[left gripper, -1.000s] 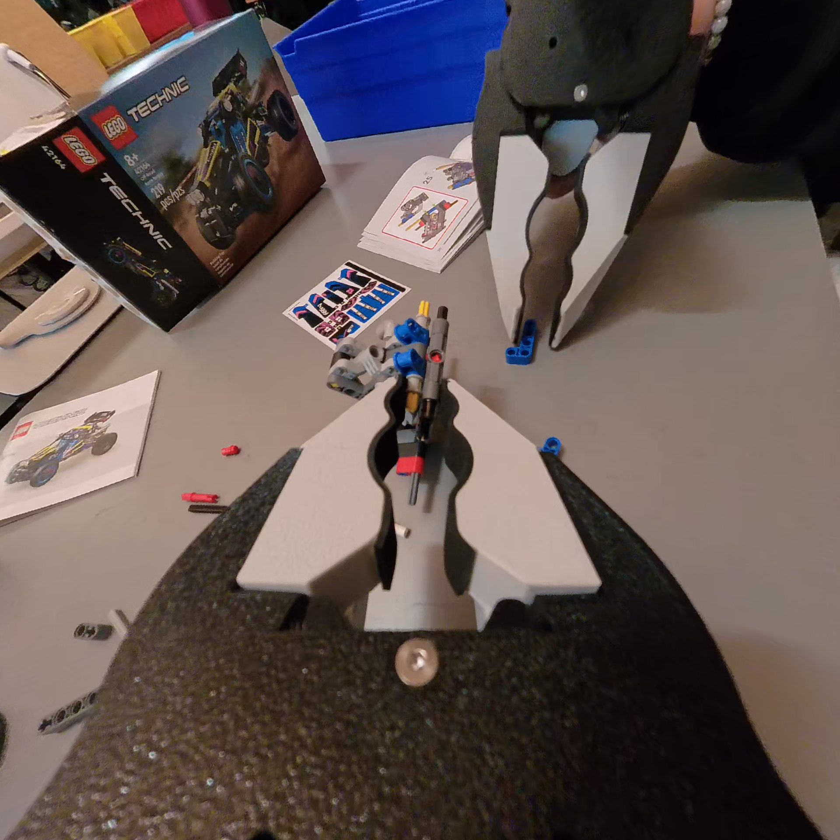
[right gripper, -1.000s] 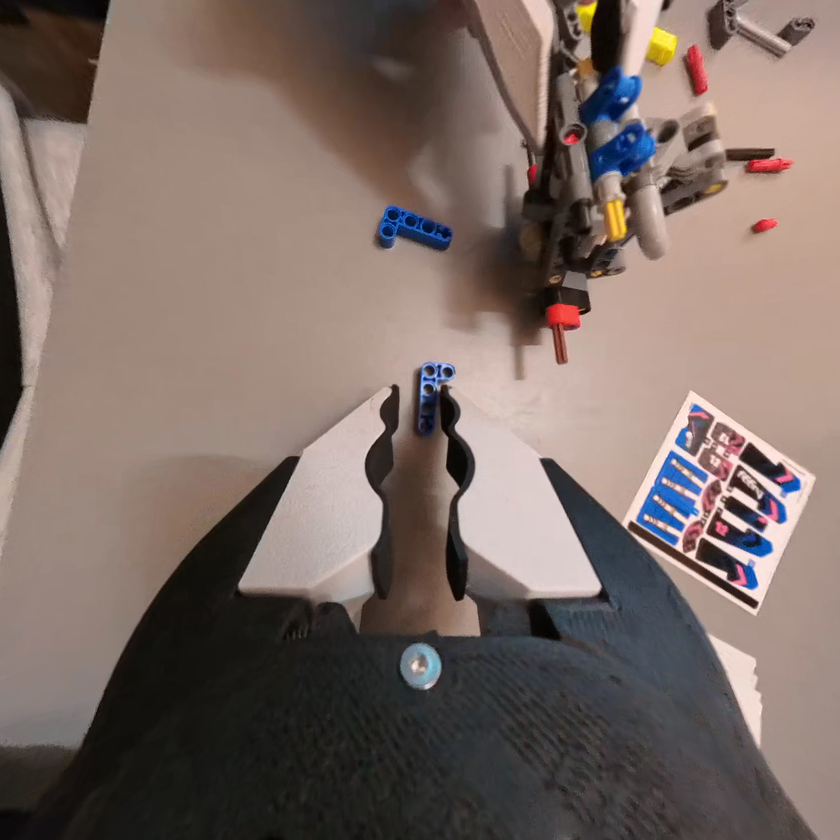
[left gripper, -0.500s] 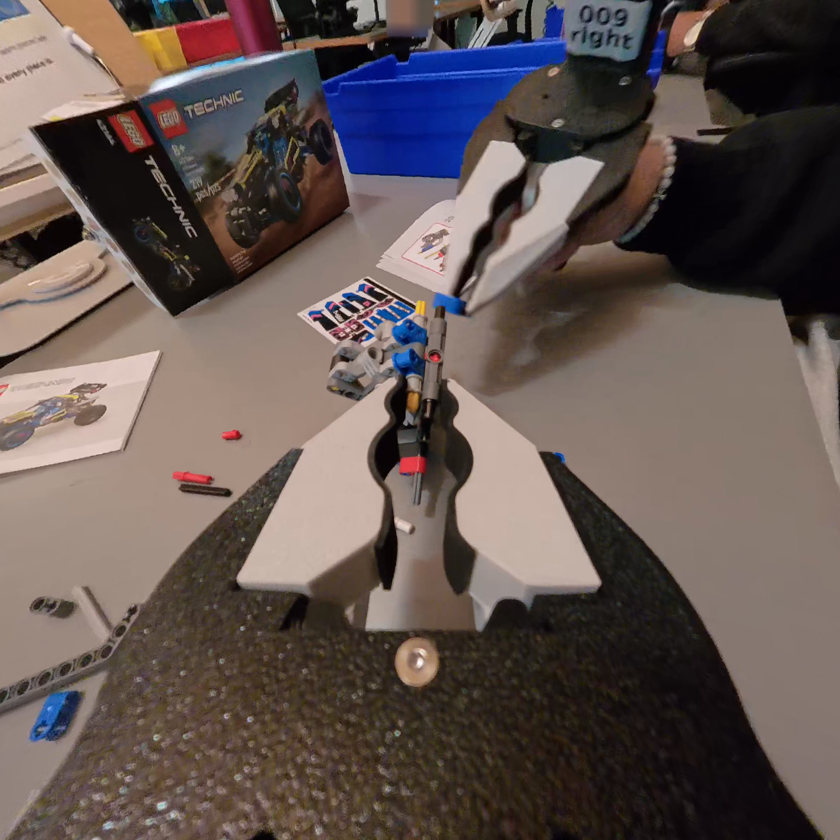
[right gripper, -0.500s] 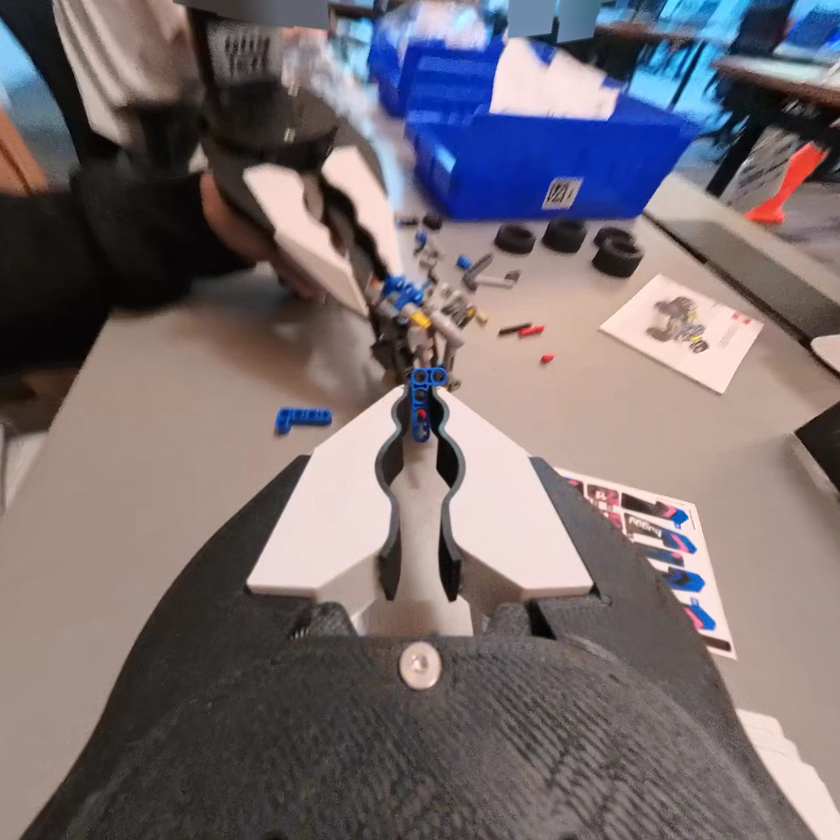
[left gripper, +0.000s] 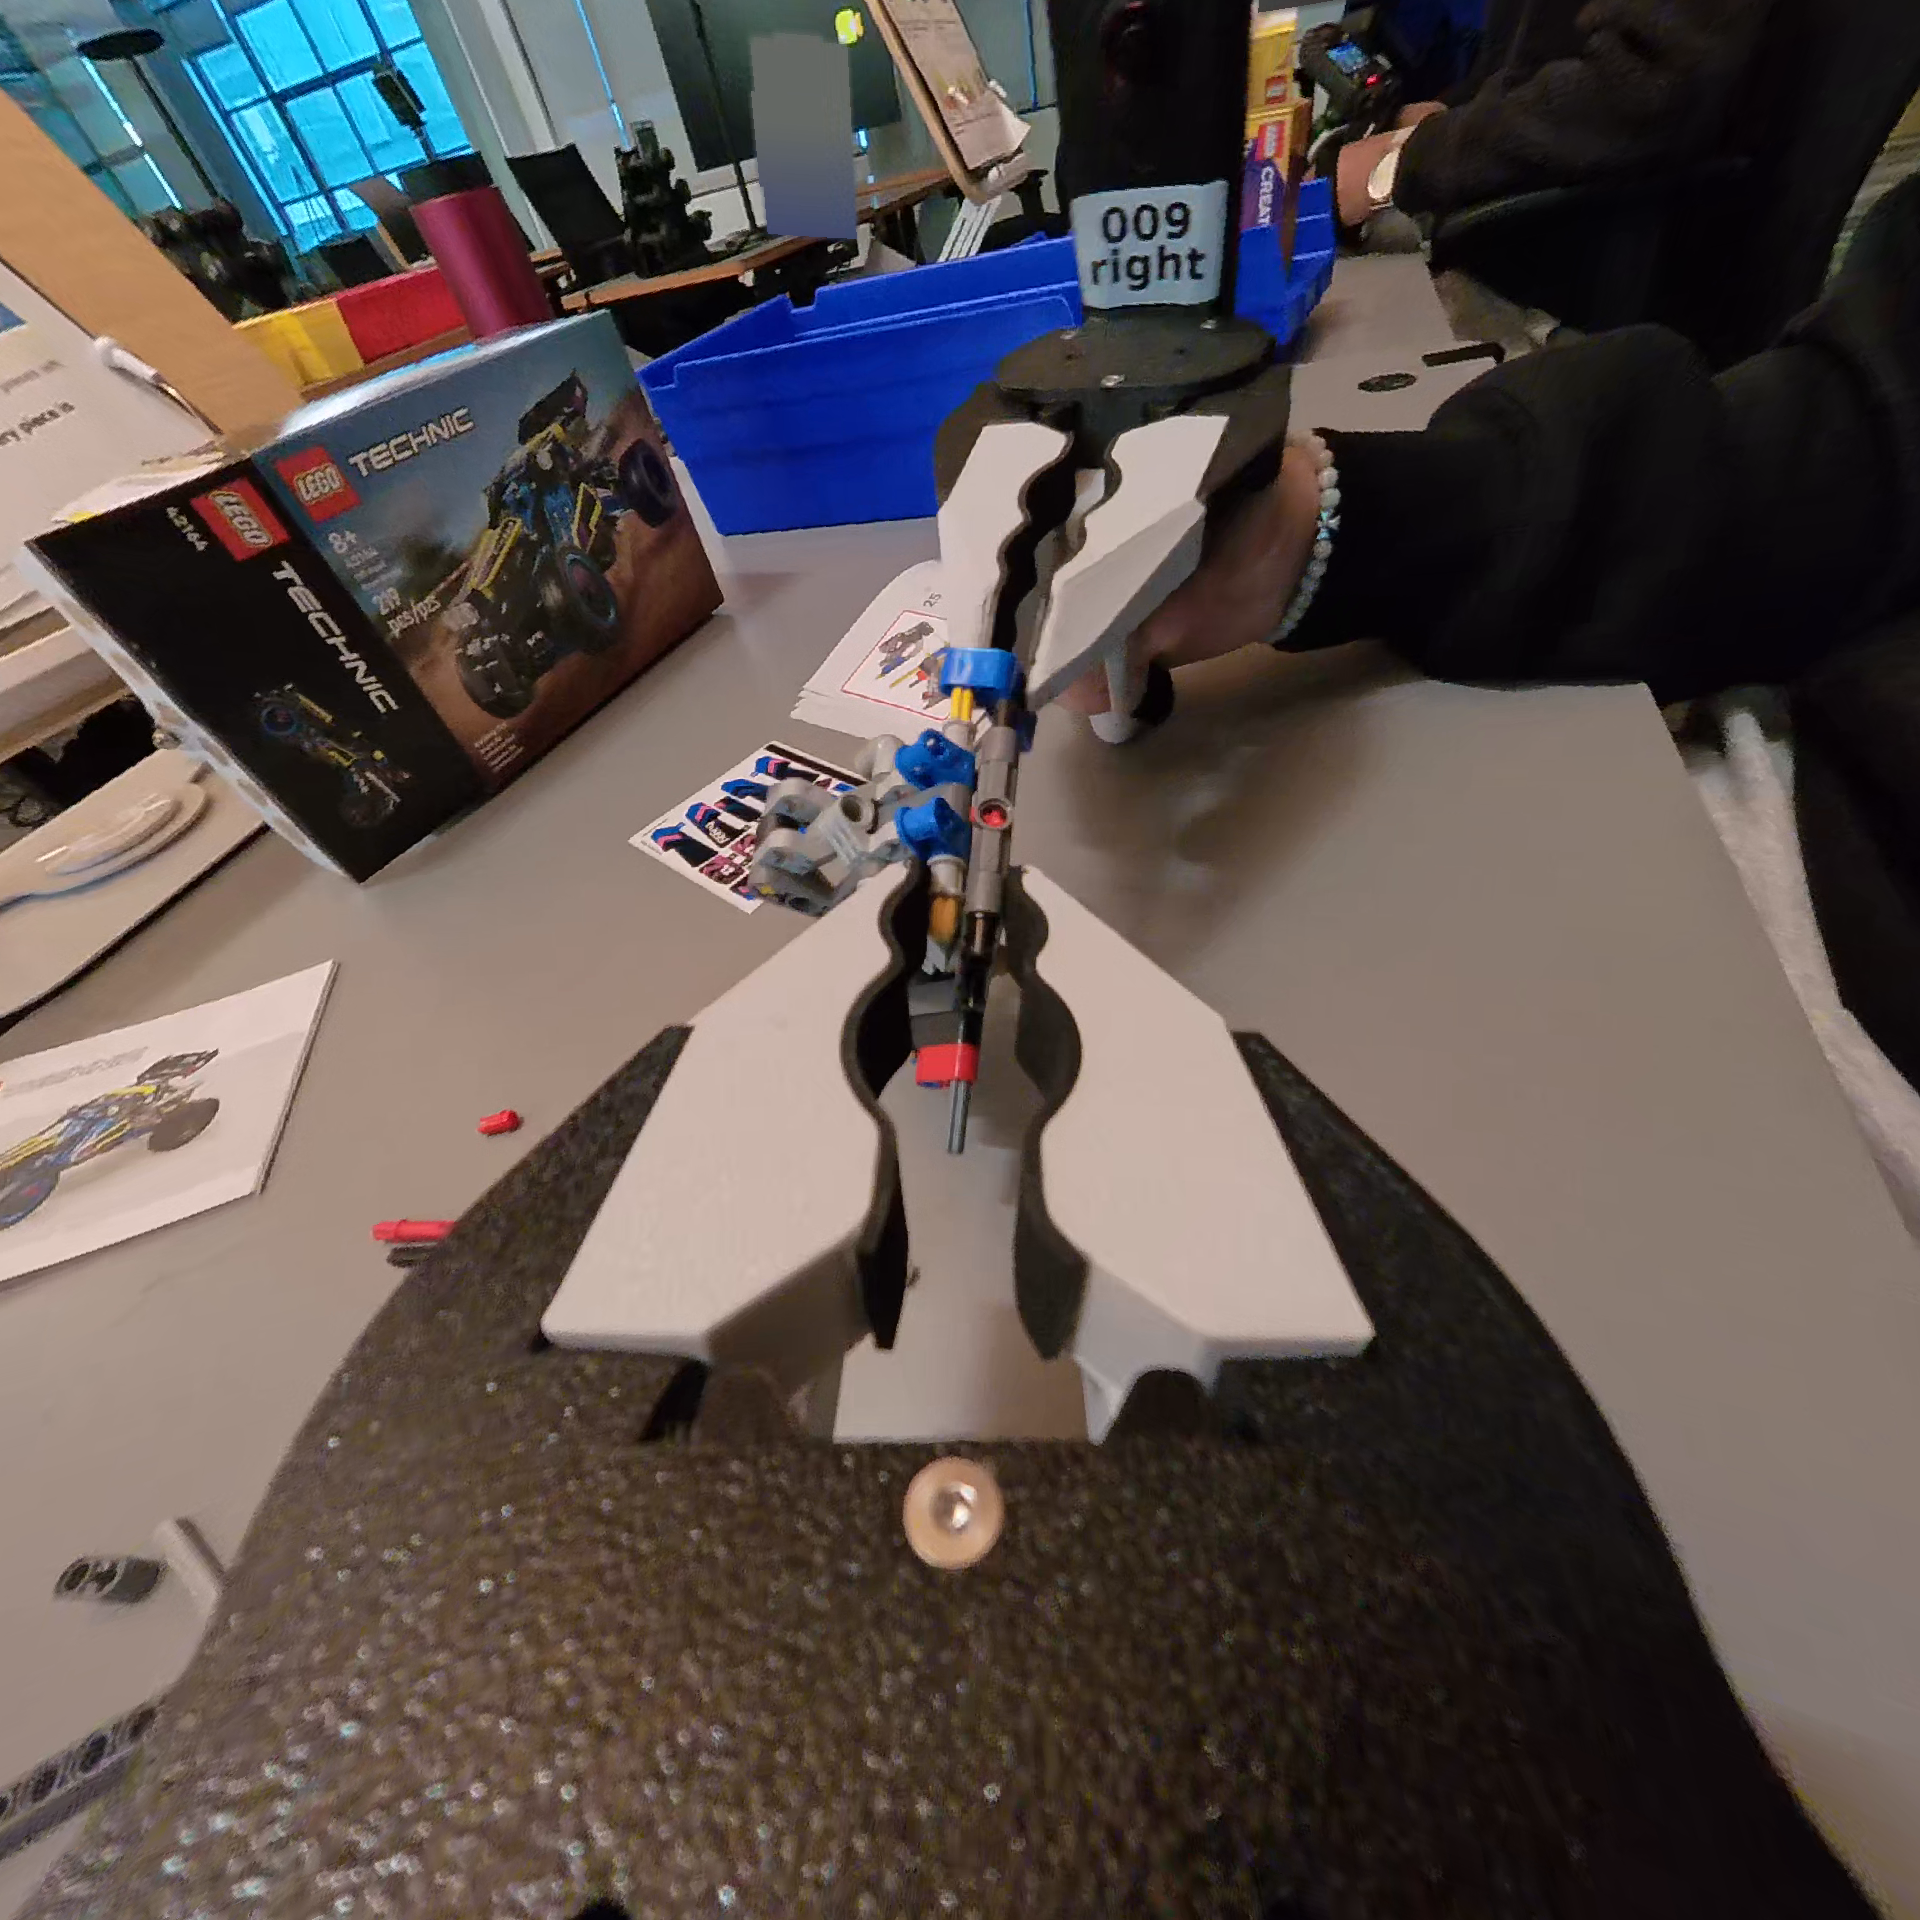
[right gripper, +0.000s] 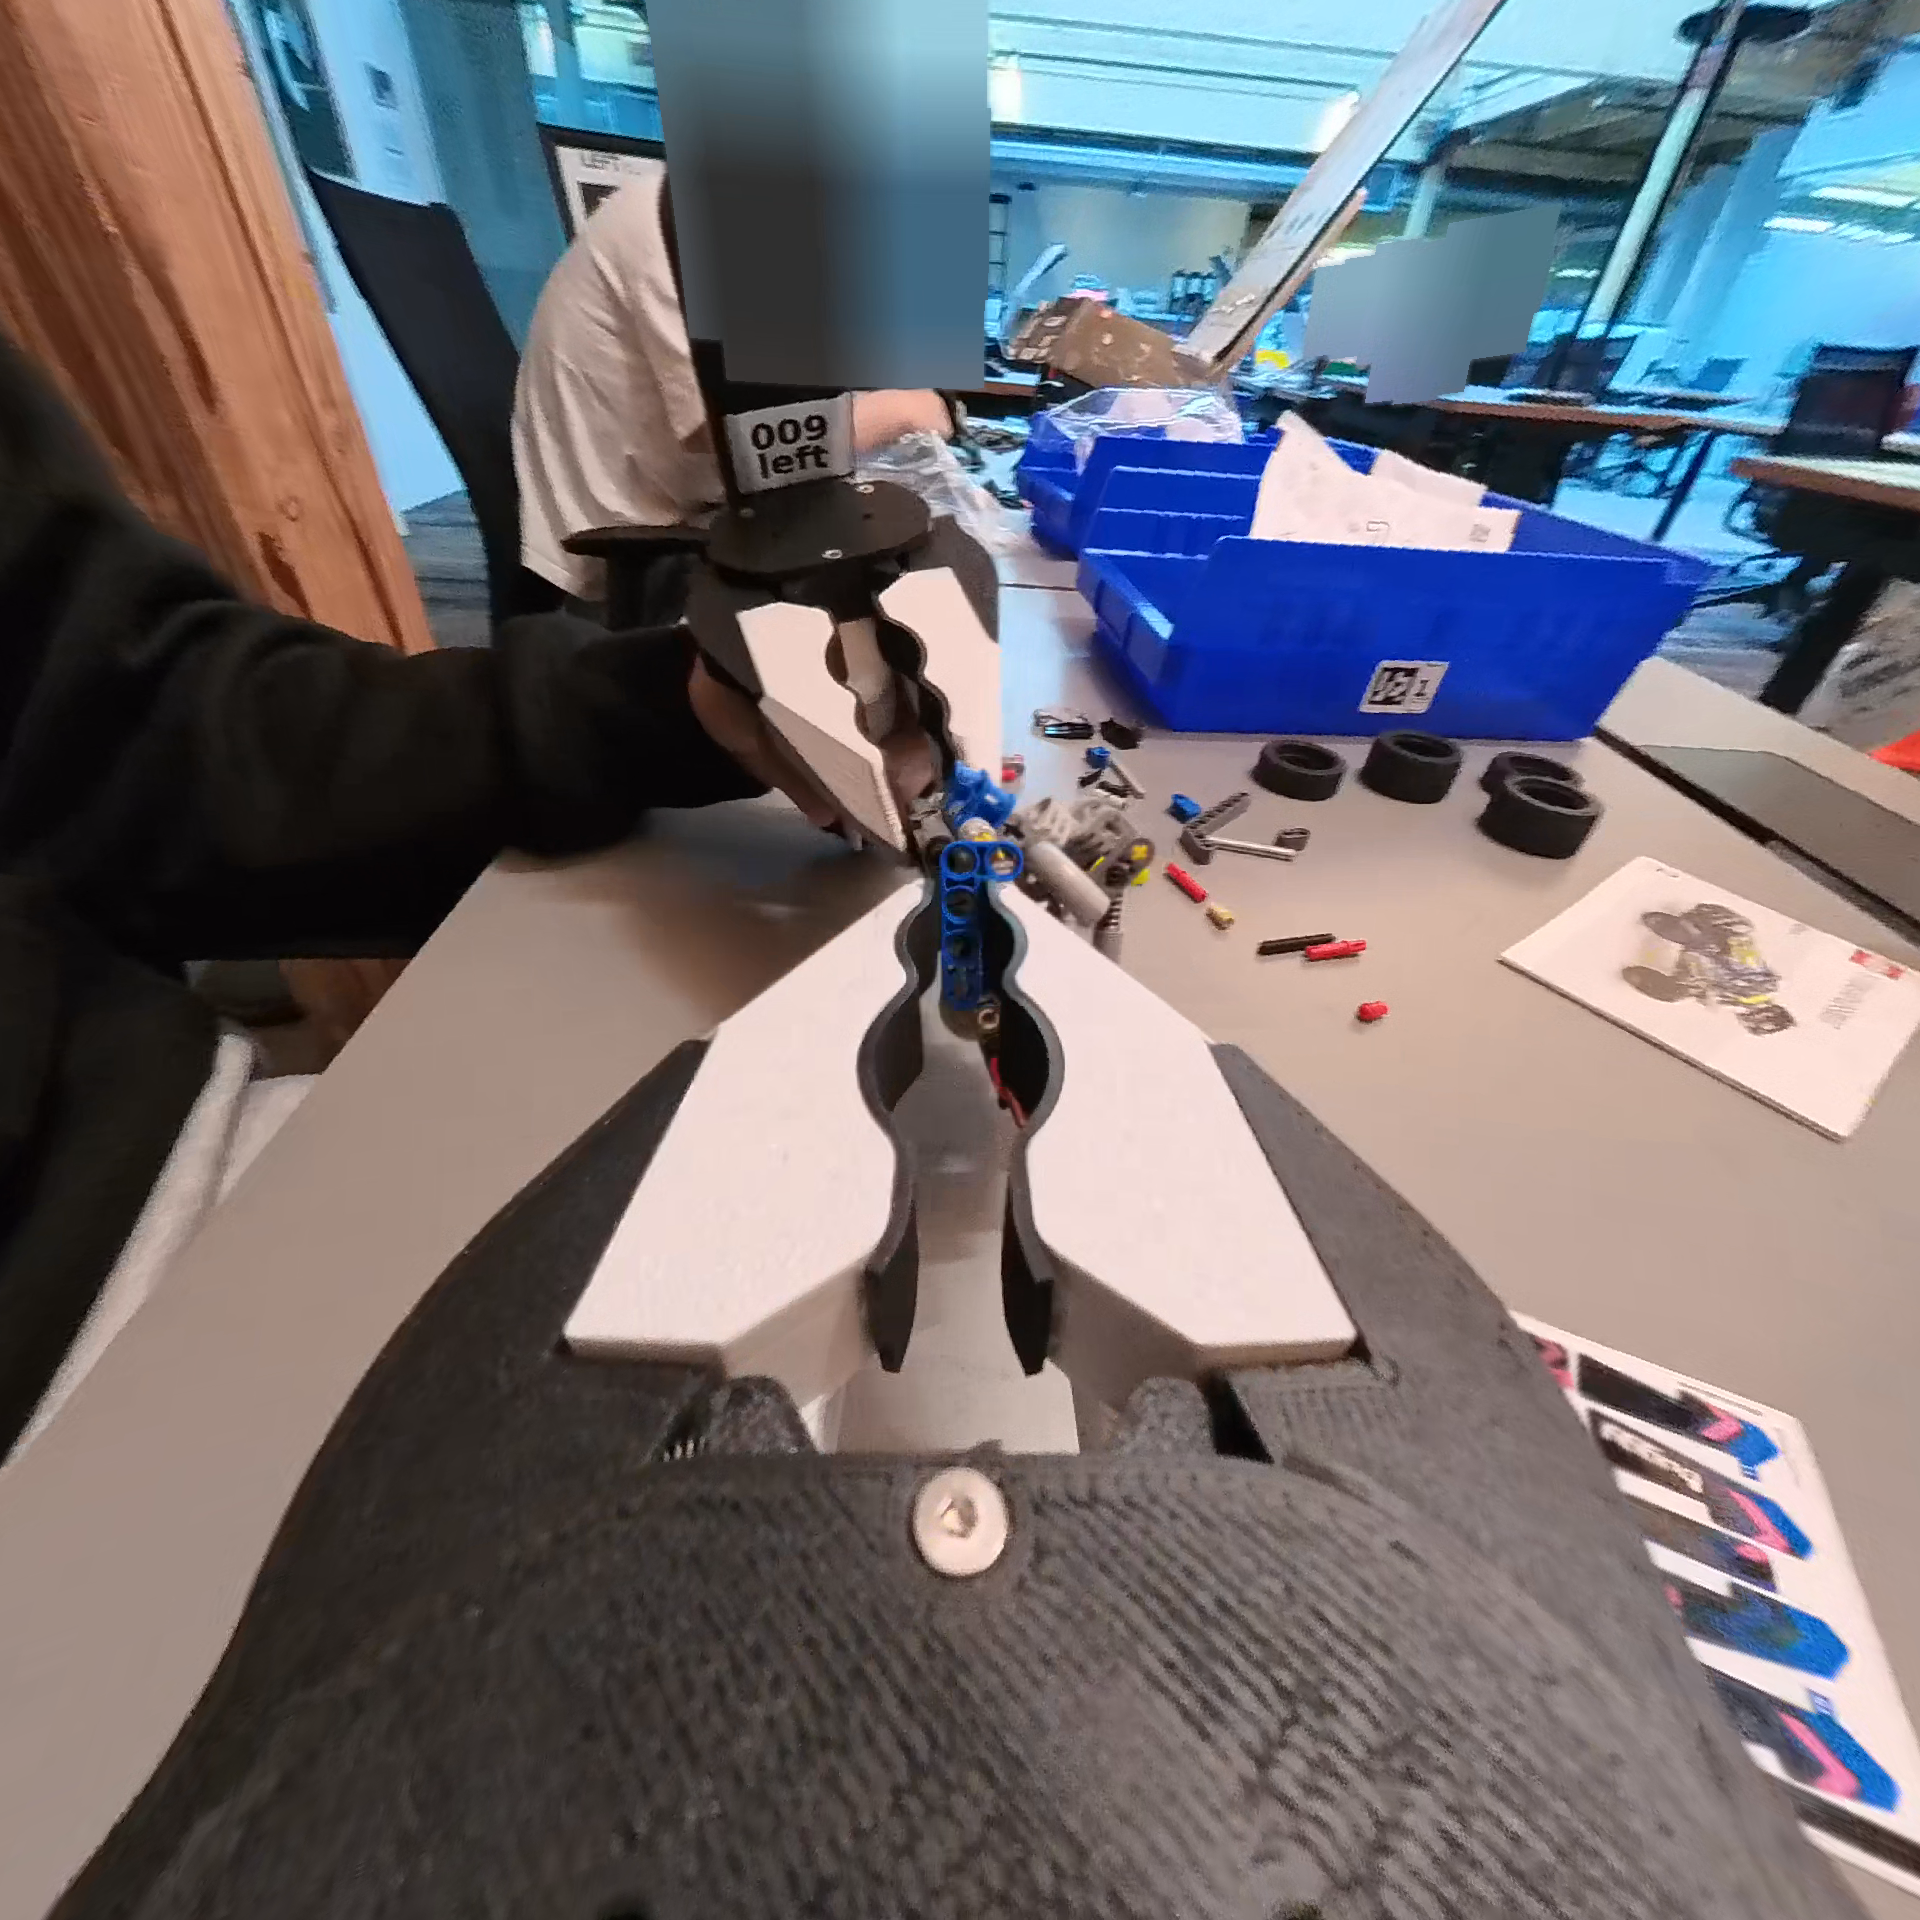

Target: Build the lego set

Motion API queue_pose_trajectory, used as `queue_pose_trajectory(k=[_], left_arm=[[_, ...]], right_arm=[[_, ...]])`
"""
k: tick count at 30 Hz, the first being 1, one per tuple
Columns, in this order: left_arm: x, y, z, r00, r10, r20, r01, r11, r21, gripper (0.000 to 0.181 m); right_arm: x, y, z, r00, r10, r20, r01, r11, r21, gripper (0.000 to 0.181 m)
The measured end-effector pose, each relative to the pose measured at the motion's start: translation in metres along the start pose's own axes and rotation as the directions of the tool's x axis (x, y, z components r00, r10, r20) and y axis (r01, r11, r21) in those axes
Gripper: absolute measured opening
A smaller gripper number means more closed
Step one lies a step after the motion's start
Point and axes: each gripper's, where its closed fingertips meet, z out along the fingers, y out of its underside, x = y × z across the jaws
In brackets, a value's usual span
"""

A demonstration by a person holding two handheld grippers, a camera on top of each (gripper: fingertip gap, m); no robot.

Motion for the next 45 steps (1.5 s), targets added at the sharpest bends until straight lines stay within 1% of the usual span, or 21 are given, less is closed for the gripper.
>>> queue_pose_trajectory(k=[4,6,12,18,24,27,29,31,34,39,41,45], left_arm=[[0.005,-0.002,-0.001,0.999,0.009,-0.033,-0.008,1.0,0.02,0.011],[0.008,-0.004,-0.002,0.998,0.014,-0.053,-0.012,0.999,0.036,0.011],[0.014,-0.008,-0.003,0.996,0.011,-0.091,-0.005,0.998,0.058,0.011],[0.014,0.0,-0.002,0.995,-0.024,-0.101,0.026,1.0,0.017,0.012],[0.015,0.014,0.0,0.992,-0.06,-0.108,0.051,0.995,-0.089,0.012],[0.015,0.014,0.001,0.987,-0.112,-0.112,0.101,0.989,-0.104,0.013],[0.019,0.014,0.001,0.983,-0.129,-0.131,0.113,0.986,-0.121,0.014],[0.021,0.014,0.0,0.981,-0.135,-0.141,0.116,0.984,-0.136,0.015],[0.021,0.015,0.003,0.983,-0.121,-0.135,0.1,0.983,-0.153,0.015],[0.021,0.016,0.005,0.991,-0.066,-0.115,0.045,0.984,-0.175,0.013],[0.021,0.016,0.006,0.992,-0.06,-0.114,0.039,0.983,-0.177,0.013],[0.021,0.016,0.008,0.992,-0.058,-0.113,0.037,0.984,-0.173,0.013]], right_arm=[[-0.005,-0.001,-0.002,0.994,0.081,0.069,-0.081,0.997,0.005,0.005],[-0.009,-0.002,-0.003,0.989,0.1,0.107,-0.102,0.995,0.01,0.005],[-0.016,-0.005,-0.003,0.976,0.145,0.16,-0.15,0.989,0.017,0.005],[-0.015,0.001,0.0,0.98,0.148,0.134,-0.146,0.989,-0.027,0.005],[-0.015,0.02,0.001,0.97,0.22,0.105,-0.202,0.966,-0.16,0.005],[-0.014,0.024,0.0,0.969,0.23,0.088,-0.211,0.96,-0.183,0.004],[-0.02,0.025,0.0,0.969,0.213,0.123,-0.188,0.963,-0.193,0.004],[-0.023,0.025,0.0,0.976,0.176,0.125,-0.15,0.97,-0.193,0.004],[-0.024,0.025,0.001,0.979,0.16,0.125,-0.134,0.972,-0.194,0.005],[-0.018,0.024,0.0,0.993,0.096,0.074,-0.081,0.98,-0.181,0.005],[-0.017,0.026,-0.001,0.997,0.051,0.06,-0.038,0.981,-0.188,0.005],[-0.018,0.027,-0.003,0.998,0.023,0.063,-0.01,0.981,-0.195,0.006]])
